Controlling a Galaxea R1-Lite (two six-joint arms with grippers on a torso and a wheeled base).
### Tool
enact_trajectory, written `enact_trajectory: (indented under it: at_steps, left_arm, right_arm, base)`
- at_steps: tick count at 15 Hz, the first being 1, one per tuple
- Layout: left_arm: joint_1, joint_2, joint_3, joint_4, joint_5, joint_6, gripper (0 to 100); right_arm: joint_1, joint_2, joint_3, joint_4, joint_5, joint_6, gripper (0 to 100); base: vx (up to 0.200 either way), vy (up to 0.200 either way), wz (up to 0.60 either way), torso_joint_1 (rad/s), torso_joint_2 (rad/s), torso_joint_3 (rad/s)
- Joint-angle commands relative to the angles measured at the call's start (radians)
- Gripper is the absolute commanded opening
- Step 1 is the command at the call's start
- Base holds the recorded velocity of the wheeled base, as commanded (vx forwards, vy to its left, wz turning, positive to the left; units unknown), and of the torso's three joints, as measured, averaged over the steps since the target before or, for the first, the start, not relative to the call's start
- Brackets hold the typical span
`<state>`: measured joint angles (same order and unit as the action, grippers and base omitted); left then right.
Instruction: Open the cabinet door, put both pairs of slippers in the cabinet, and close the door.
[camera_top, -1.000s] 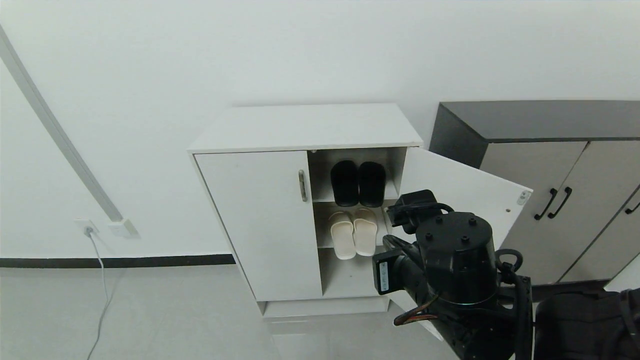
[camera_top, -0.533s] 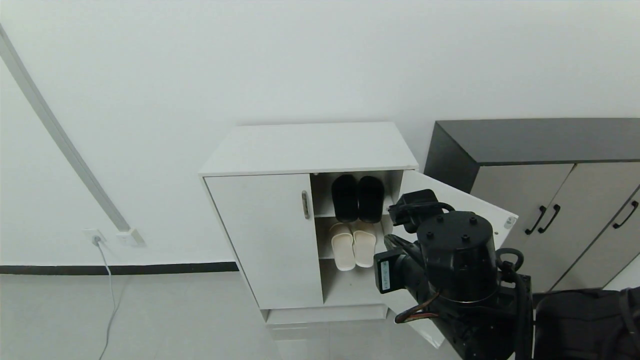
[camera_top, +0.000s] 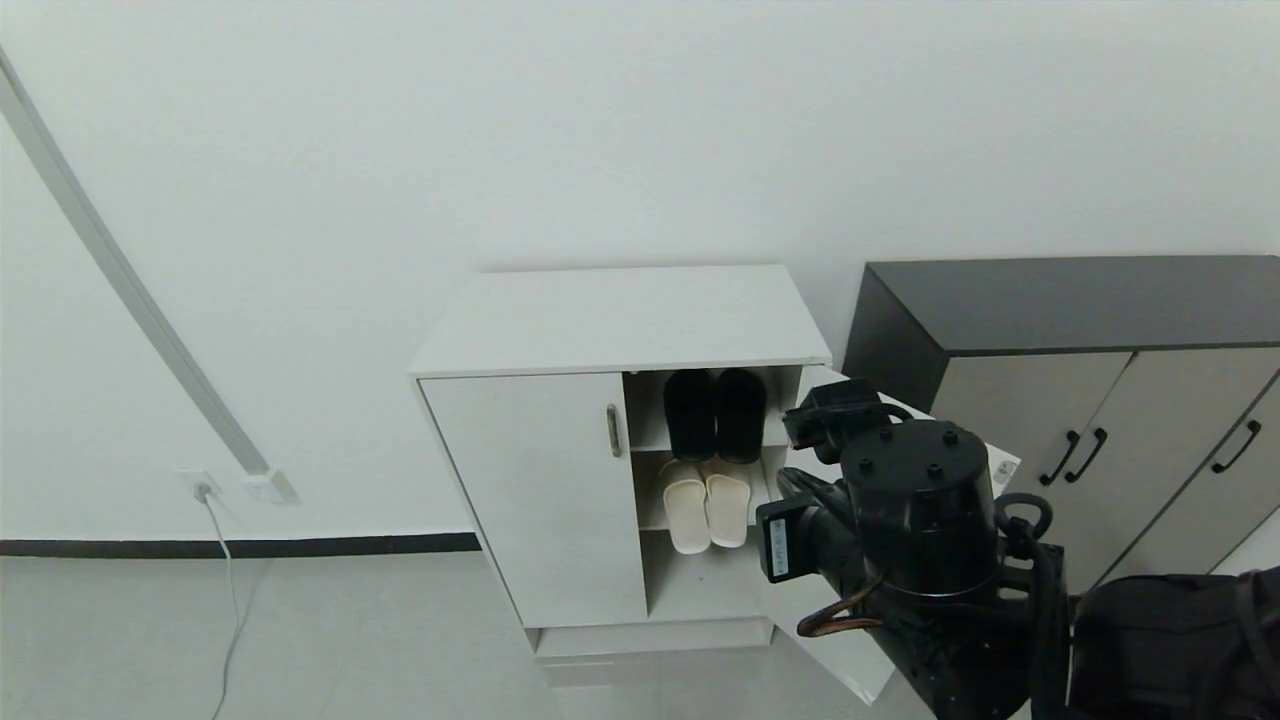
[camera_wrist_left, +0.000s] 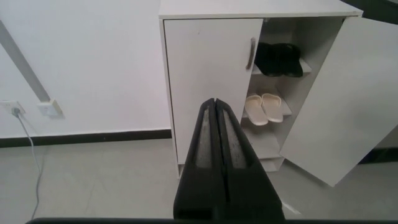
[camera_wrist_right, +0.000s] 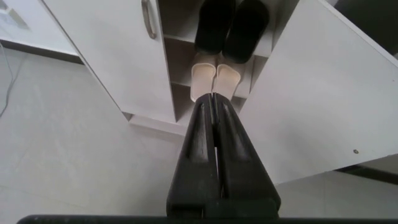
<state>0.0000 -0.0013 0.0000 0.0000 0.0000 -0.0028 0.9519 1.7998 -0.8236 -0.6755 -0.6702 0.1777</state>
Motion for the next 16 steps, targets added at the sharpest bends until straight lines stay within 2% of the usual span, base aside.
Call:
enact_trajectory:
  at_steps: [1, 4, 10, 14, 16]
  left_arm:
    - [0.0, 0.001, 0.0, 0.0, 0.0, 0.0, 0]
    - [0.0, 0.001, 0.0, 0.0, 0.0, 0.0, 0]
    - [0.0, 0.001, 0.0, 0.0, 0.0, 0.0, 0]
    - [0.0, 0.001, 0.0, 0.0, 0.0, 0.0, 0]
    - [0.0, 0.001, 0.0, 0.0, 0.0, 0.0, 0]
  right_arm:
    - [-0.002, 0.003, 0.001, -0.001, 0.0, 0.0, 0]
    - [-0.002, 0.001, 0.001, 0.001, 0.008, -0.001, 0]
    - [-0.032, 0.0, 0.001, -0.001, 0.031, -0.001, 0]
    - [-0.038, -0.003, 0.001, -0.001, 0.029, -0.007, 0]
    - [-0.047, -0.003, 0.001, -0.001, 0.031, -0.007, 0]
  base:
    - [0.0, 0.0, 0.0, 0.0, 0.0, 0.0]
    - [0.0, 0.0, 0.0, 0.0, 0.0, 0.0]
    - [0.0, 0.0, -0.6, 0.005, 0.0, 0.002]
    - [0.0, 0.0, 0.0, 0.0, 0.0, 0.0]
    - [-0.2, 0.0, 0.0, 0.0, 0.0, 0.002]
